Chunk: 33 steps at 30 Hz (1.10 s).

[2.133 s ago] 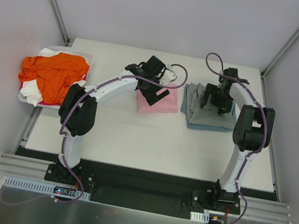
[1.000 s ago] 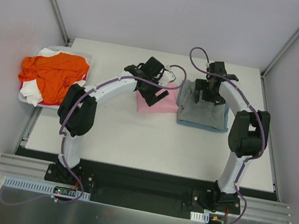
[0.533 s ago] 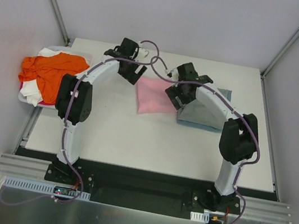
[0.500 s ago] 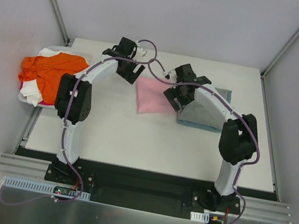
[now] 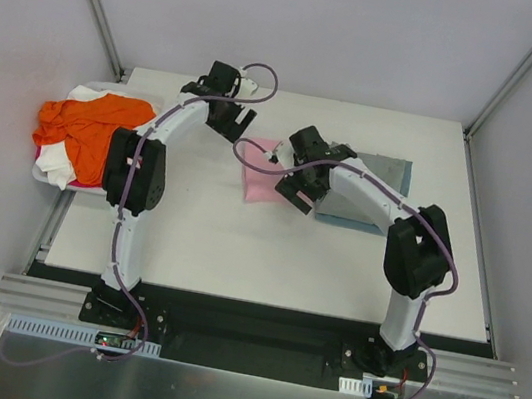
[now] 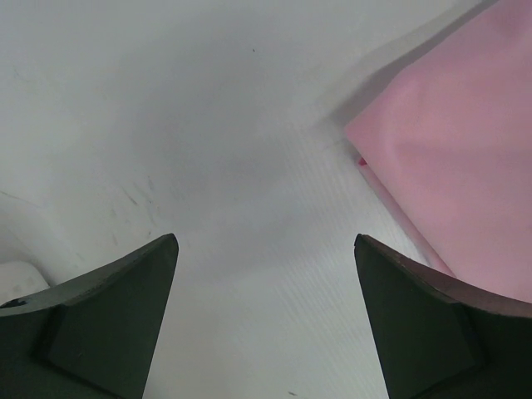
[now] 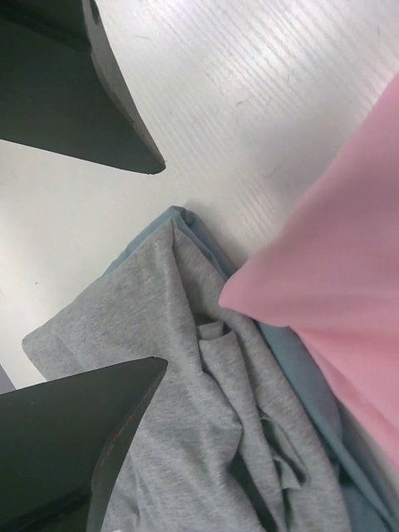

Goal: Fold and stack the t-shirts
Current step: Neatly place the folded tshirt to the corner

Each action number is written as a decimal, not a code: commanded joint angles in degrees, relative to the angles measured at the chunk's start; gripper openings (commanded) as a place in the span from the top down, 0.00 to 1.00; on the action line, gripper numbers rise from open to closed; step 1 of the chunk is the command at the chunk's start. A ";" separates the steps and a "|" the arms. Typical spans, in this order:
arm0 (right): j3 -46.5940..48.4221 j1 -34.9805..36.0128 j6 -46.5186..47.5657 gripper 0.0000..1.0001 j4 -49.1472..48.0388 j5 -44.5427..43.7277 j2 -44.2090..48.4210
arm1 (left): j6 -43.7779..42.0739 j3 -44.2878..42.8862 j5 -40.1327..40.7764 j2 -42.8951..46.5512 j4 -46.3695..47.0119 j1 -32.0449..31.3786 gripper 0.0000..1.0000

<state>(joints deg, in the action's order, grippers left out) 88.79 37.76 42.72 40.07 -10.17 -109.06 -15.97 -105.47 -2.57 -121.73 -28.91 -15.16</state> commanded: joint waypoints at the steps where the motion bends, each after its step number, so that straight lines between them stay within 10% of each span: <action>1: 3.14 1.53 4.56 0.04 2.55 0.59 -1.86 | -0.21 -3.69 -2.09 -1.93 -0.36 1.01 0.12; 19: 5.42 1.53 13.00 0.03 1.67 0.50 -7.31 | 6.91 -9.40 -26.95 -7.47 -3.08 0.22 0.11; 33: 8.41 1.44 17.22 0.03 2.02 1.82 -10.56 | 6.12 -9.23 -22.39 -9.58 -3.96 -3.39 0.11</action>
<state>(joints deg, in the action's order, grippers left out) 94.61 39.29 57.49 41.19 -9.67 -118.93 -9.98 -112.92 -25.39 -131.17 -31.53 -17.87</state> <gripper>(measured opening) 0.967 0.886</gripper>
